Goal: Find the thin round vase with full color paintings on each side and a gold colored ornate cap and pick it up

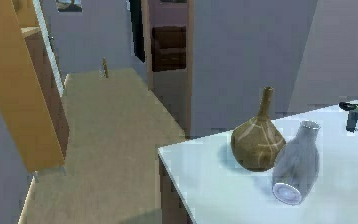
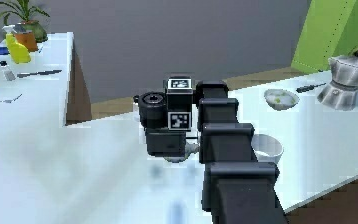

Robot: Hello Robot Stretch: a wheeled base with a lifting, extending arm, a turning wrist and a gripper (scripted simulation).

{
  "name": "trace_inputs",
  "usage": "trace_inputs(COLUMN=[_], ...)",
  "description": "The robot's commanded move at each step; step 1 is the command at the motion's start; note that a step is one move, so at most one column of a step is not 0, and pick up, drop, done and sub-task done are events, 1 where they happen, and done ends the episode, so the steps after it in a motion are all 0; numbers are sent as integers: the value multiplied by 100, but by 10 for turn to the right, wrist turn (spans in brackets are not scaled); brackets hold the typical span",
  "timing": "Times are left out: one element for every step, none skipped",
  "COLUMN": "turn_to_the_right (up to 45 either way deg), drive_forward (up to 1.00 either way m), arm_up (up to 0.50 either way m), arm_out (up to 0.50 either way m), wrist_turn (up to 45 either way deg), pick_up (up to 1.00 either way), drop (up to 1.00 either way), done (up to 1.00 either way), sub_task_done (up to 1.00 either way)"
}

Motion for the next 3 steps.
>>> trace_inputs(turn_to_the_right=[0,0,0], drive_forward=[0,0,0], arm_up=[0,-14,0], arm_out=[0,0,0], wrist_turn=[60,0,0], pick_up=[0,0,100], drop=[0,0,0], done=[0,0,0], sub_task_done=[0,0,0])
